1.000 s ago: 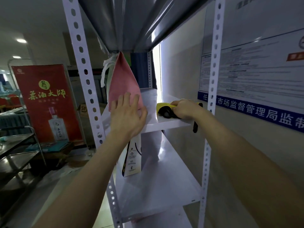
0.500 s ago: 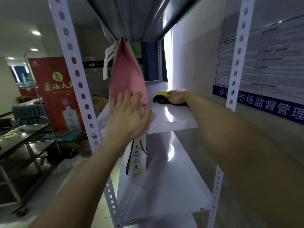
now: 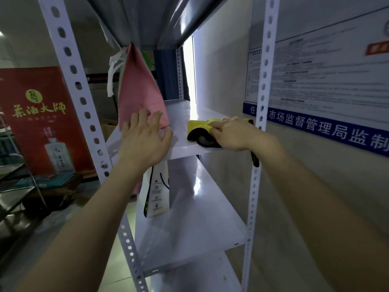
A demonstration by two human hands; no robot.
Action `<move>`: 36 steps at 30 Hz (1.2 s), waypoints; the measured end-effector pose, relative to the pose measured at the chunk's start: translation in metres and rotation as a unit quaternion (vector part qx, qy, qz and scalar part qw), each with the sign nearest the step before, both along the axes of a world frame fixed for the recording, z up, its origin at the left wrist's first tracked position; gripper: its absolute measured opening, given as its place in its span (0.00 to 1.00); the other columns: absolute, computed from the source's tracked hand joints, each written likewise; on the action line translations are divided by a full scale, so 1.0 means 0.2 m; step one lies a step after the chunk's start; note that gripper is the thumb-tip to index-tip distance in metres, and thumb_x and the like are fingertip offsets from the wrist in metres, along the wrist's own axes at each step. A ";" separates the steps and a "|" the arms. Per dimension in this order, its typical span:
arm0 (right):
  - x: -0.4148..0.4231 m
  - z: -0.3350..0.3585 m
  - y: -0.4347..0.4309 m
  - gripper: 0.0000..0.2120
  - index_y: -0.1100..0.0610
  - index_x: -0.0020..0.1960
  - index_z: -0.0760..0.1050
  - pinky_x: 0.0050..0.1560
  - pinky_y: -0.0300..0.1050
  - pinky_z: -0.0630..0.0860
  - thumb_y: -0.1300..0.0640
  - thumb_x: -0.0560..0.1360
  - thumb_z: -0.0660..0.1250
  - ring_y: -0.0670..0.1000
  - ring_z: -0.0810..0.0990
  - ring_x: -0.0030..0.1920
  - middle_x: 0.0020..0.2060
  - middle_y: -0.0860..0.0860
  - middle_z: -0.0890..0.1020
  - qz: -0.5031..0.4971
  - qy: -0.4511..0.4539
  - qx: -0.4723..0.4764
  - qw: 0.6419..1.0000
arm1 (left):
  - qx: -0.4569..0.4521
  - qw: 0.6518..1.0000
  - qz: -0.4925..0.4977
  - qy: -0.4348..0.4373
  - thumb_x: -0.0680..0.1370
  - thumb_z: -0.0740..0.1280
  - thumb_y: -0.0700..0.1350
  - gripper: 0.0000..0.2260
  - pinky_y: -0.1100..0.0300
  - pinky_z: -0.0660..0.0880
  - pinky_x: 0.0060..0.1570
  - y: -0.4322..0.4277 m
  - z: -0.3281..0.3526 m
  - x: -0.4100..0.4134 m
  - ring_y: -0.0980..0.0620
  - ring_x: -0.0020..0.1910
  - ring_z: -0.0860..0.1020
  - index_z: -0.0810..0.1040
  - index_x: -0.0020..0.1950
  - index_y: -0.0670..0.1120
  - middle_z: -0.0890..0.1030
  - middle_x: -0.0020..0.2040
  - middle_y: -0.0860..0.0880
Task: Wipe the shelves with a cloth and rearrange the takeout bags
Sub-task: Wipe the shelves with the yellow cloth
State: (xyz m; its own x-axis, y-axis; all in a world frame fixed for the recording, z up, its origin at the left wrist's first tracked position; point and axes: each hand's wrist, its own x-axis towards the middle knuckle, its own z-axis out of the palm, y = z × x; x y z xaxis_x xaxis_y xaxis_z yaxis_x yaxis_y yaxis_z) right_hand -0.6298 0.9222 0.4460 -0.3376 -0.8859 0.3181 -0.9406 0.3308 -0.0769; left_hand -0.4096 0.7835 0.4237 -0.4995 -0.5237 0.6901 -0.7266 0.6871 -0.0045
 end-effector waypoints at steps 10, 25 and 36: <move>-0.17 0.18 -0.76 0.25 0.50 0.76 0.71 0.70 0.57 0.72 0.40 0.85 0.55 0.60 0.77 0.65 0.71 0.55 0.76 -0.045 -0.065 0.166 0.983 | -0.007 1.000 -0.008 -0.001 0.86 0.55 0.57 0.26 0.43 0.68 0.69 0.00 0.00 0.00 0.40 0.68 0.71 0.70 0.80 0.47 0.73 0.72 0.42; -0.25 0.17 -0.46 0.23 0.53 0.77 0.70 0.65 0.54 0.72 0.47 0.85 0.52 0.58 0.77 0.67 0.71 0.57 0.76 -0.074 -0.100 0.130 0.984 | -0.023 1.000 -0.006 0.018 0.86 0.59 0.55 0.24 0.42 0.68 0.68 -0.01 -0.01 -0.01 0.40 0.68 0.71 0.71 0.79 0.46 0.74 0.70 0.41; -0.02 -0.02 -0.01 0.24 0.43 0.79 0.68 0.71 0.59 0.69 0.45 0.87 0.47 0.62 0.72 0.74 0.79 0.53 0.72 0.016 -0.029 -0.008 0.999 | -0.135 0.969 -0.101 0.179 0.83 0.65 0.43 0.14 0.47 0.71 0.63 0.06 -0.06 0.10 0.40 0.60 0.77 0.80 0.67 0.42 0.80 0.60 0.42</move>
State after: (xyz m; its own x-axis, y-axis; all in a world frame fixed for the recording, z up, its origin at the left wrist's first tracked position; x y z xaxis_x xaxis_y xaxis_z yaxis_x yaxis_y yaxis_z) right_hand -0.6329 0.9199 0.4419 -0.3270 -0.8919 0.3124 -0.9446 0.2983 -0.1371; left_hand -0.3896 0.7952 0.4121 -0.2758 -0.2175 0.9363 -0.5658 0.8242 0.0248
